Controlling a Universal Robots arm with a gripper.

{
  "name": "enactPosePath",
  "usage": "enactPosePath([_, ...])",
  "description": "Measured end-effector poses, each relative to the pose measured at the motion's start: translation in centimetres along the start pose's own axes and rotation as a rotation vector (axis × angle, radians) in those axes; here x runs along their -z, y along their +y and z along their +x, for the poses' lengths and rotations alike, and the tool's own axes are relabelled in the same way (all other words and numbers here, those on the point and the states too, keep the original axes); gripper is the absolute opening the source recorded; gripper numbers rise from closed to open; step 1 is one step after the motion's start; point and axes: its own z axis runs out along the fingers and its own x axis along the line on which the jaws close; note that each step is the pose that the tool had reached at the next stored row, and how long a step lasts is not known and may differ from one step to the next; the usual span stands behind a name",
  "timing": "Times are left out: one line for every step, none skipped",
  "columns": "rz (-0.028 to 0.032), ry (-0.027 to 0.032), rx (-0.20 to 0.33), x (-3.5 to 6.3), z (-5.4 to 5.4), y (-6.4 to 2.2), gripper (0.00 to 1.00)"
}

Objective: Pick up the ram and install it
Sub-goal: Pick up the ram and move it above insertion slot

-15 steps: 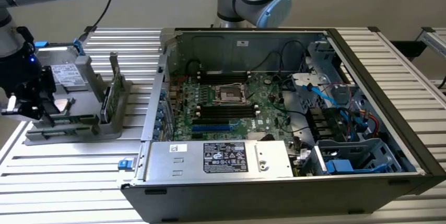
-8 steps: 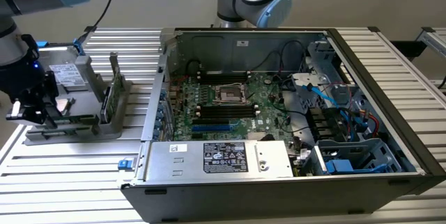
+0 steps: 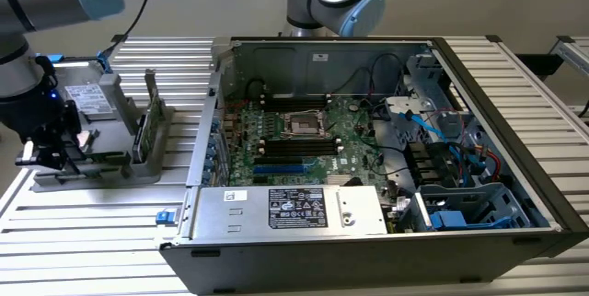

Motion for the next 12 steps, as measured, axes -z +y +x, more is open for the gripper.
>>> enactPosePath([0.0001, -0.0003, 0.001, -0.18, 0.0, -0.01, 0.36])
enactPosePath([0.0000, -0.0006, 0.001, -0.37, 0.0, -0.01, 0.36])
enactPosePath([0.0000, -0.0008, 0.002, -0.54, 0.0, -0.02, 0.36])
enactPosePath([0.0001, -0.0009, 0.002, -0.72, 0.0, -0.03, 0.36])
enactPosePath([0.0002, -0.0010, 0.003, -0.90, 0.0, -0.03, 0.36])
enactPosePath([0.0002, -0.0011, 0.003, -1.08, 0.0, -0.04, 0.36])
enactPosePath([0.0002, -0.0012, 0.004, -1.26, 0.0, -0.05, 0.36])
enactPosePath([0.0003, -0.0013, 0.004, -1.45, 0.0, -0.06, 0.36])
enactPosePath([0.0002, -0.0014, 0.005, -1.63, 0.0, -0.06, 0.36])
enactPosePath([0.0002, -0.0014, 0.005, -1.81, 0.0, -0.07, 0.36])
enactPosePath([0.0002, -0.0016, 0.006, -1.99, 0.0, -0.08, 0.36])
enactPosePath([0.0002, -0.0018, 0.006, -2.17, 0.0, -0.09, 0.36])
